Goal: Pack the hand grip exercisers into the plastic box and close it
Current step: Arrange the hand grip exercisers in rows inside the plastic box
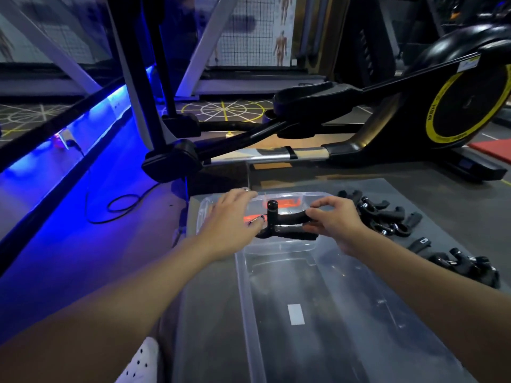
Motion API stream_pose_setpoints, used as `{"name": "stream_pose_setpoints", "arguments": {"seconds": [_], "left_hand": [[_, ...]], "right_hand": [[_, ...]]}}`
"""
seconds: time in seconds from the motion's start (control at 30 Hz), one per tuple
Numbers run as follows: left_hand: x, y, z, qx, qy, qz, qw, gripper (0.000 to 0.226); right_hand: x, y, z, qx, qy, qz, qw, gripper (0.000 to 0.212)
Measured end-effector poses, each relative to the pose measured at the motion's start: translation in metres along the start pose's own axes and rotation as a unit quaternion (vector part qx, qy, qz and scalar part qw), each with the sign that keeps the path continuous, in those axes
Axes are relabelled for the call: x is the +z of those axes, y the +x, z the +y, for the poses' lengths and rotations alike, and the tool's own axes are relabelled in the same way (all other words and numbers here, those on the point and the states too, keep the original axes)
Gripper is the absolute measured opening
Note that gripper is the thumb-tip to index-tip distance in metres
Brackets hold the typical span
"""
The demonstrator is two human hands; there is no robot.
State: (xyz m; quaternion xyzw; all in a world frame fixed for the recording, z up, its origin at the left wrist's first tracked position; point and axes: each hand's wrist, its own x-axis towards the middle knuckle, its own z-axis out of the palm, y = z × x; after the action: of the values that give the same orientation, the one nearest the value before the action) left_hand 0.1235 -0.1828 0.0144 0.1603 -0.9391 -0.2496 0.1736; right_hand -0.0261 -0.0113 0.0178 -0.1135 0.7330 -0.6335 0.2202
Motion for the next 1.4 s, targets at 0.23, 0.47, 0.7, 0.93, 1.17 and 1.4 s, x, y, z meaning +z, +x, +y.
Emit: {"name": "stream_pose_setpoints", "arguments": {"seconds": [0.23,0.47,0.7,0.93,1.17,1.4], "left_hand": [[0.018,-0.023,-0.031,-0.065,0.129,-0.145,0.979,0.081],[0.029,-0.022,-0.044,-0.046,0.153,-0.163,0.974,0.082],[0.029,-0.022,-0.045,-0.047,0.151,-0.157,0.975,0.082],[0.030,-0.023,-0.045,-0.047,0.144,-0.152,0.977,0.080],[0.029,-0.023,-0.043,-0.050,0.137,-0.157,0.977,0.080],[0.028,-0.021,-0.037,-0.042,0.148,-0.140,0.978,0.076]], "right_hand": [[0.019,0.044,0.069,0.040,-0.109,0.046,0.992,0.024],[0.042,0.071,0.119,0.078,-0.093,0.032,0.992,0.023],[0.042,0.076,0.139,0.032,-0.161,0.032,0.986,0.027],[0.050,0.073,0.143,-0.055,-0.392,0.042,0.918,0.041],[0.059,0.071,0.140,-0.016,-0.426,0.066,0.902,0.054],[0.047,0.060,0.126,-0.007,-0.428,0.052,0.902,0.056]]}}
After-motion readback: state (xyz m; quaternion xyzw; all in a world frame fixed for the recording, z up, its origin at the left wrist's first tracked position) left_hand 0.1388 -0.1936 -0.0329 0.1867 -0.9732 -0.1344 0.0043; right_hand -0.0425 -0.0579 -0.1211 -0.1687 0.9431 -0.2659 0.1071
